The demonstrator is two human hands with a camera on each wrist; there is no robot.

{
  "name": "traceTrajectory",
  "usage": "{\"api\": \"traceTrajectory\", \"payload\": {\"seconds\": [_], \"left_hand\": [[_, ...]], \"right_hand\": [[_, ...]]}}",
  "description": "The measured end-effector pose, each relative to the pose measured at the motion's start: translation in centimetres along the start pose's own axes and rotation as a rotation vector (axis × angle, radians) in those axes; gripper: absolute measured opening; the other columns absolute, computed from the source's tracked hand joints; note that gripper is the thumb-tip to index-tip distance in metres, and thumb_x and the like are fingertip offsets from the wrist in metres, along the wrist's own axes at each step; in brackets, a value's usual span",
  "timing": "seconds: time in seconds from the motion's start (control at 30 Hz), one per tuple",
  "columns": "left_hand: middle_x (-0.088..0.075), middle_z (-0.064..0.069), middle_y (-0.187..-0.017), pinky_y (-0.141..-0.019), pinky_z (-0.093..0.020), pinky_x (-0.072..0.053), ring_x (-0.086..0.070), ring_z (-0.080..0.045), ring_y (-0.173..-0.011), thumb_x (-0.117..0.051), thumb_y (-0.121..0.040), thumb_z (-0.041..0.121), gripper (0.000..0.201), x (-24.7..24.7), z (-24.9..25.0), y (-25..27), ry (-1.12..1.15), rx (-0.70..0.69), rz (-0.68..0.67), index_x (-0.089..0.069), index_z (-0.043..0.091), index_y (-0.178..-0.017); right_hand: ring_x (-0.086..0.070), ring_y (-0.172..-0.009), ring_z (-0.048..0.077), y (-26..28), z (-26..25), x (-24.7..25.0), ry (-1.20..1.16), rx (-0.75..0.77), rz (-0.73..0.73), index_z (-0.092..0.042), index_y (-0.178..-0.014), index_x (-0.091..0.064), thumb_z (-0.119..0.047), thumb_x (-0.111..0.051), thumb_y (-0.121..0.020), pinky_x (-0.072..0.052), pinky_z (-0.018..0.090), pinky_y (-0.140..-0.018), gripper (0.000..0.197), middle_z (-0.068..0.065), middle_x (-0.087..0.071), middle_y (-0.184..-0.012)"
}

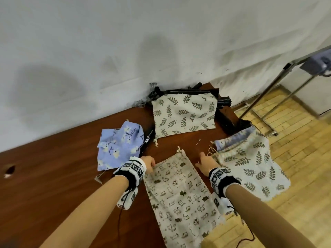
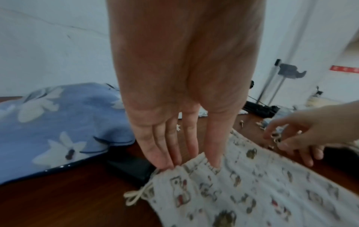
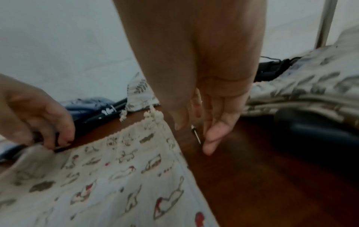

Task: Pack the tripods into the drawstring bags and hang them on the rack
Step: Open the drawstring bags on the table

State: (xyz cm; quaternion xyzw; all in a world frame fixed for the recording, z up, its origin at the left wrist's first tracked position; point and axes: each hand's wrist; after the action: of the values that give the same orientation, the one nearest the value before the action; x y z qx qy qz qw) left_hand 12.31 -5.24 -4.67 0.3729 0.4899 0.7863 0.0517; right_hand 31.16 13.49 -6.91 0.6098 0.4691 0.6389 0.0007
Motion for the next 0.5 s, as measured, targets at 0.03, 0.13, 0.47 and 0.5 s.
{"api": "traceTrajectory", "payload": {"seconds": [0.03,0.13,0.47,0.5], "left_hand": [[-0.050,-0.009,-0.136,-0.094,-0.031,-0.045,-0.052,-0.028,-0.121,-0.057,-0.091,0.012,0.042,0.0,-0.3,-0.1,-0.049,-0.006,-0.014,-0.052,0.012,-0.132],[-0.053,-0.014,-0.131,-0.089,-0.035,-0.046,-0.054,-0.032,-0.115,-0.056,-0.090,0.009,0.040,-0.7,-1.0,-0.5,-0.125,-0.026,-0.033,-0.050,0.009,-0.129],[-0.064,-0.017,-0.109,-0.079,-0.037,-0.051,-0.062,-0.034,-0.094,-0.049,-0.087,0.008,0.027,-0.7,-0.8,0.7,-0.097,-0.137,0.033,-0.062,0.007,-0.111],[-0.063,-0.016,-0.104,-0.077,-0.035,-0.050,-0.060,-0.031,-0.087,-0.046,-0.088,0.006,0.028,-0.5,-0.5,0.9,-0.064,-0.194,0.056,-0.063,0.008,-0.110]], "right_hand": [[-0.060,-0.108,0.035,-0.4,-0.3,-0.5,0.001,-0.007,0.020,-0.006,-0.125,-0.038,-0.025,-0.051,-0.098,-0.049,0.042,-0.087,0.035,0.019,-0.062,-0.118],[-0.062,-0.101,0.035,-0.9,-0.5,-1.5,0.029,-0.003,0.079,-0.006,-0.118,-0.039,-0.018,-0.046,-0.098,-0.048,0.040,-0.078,0.024,0.019,-0.063,-0.111],[-0.065,-0.094,0.030,-0.1,-1.9,0.1,0.177,0.016,0.094,-0.006,-0.103,-0.055,-0.015,-0.051,-0.091,-0.049,0.035,-0.073,0.016,0.013,-0.066,-0.103],[-0.065,-0.090,0.028,0.1,-2.0,0.6,0.139,0.025,0.098,-0.007,-0.099,-0.057,-0.019,-0.054,-0.089,-0.051,0.034,-0.071,0.016,0.011,-0.067,-0.097]]}}
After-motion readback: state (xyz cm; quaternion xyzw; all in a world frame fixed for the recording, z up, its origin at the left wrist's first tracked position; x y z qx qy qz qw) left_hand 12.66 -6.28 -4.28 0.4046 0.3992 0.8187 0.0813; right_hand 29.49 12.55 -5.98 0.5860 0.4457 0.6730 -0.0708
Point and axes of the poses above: each hand's wrist, its own y-axis away from the middle knuckle, its own x-axis out of the back of the hand, z = x × y
